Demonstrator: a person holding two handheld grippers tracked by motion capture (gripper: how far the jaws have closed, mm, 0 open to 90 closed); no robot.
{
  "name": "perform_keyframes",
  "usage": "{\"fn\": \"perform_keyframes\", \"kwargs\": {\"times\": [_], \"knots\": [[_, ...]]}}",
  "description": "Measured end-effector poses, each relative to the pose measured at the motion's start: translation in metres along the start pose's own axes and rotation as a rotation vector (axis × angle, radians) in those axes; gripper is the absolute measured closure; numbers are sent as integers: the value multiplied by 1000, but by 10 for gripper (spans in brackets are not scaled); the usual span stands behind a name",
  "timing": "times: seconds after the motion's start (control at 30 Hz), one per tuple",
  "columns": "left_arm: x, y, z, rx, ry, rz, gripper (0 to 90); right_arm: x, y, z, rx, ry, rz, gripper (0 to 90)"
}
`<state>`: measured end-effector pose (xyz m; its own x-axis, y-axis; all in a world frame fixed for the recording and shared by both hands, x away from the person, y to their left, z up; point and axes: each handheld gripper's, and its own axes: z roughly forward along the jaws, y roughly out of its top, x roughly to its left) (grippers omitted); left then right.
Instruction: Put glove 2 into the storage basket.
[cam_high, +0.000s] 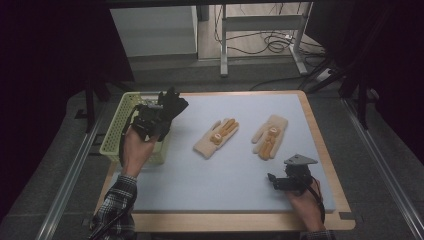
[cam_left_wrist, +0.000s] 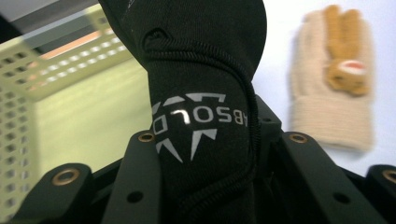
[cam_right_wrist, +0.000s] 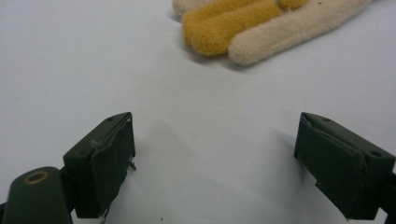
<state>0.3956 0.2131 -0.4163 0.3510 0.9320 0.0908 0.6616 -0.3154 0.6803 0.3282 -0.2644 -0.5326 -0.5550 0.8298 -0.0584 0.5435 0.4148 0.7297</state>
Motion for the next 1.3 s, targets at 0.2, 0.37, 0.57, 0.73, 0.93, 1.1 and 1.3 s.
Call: {"fn": "perform_keyframes", "kwargs": {"times": [0.2,0.37,0.57,0.73,0.93,1.1,1.3], "knots": [[27,-8,2,16,42,-38,652,0,0,0,0,0,1,120],[50,-17,7,40,71,-71,647,0,0,0,1,0,0,120],[72,-28,18,83,89,-108,644,0,0,0,1,0,-1,120],[90,-33,31,148,99,-133,641,0,0,0,0,0,-1,120],[102,-35,44,216,115,-142,638,0,0,0,0,0,-1,120],[110,-38,58,258,103,-148,629,0,0,0,0,0,-1,120],[116,-40,74,314,94,-143,611,0,0,0,-1,0,0,120]]}}
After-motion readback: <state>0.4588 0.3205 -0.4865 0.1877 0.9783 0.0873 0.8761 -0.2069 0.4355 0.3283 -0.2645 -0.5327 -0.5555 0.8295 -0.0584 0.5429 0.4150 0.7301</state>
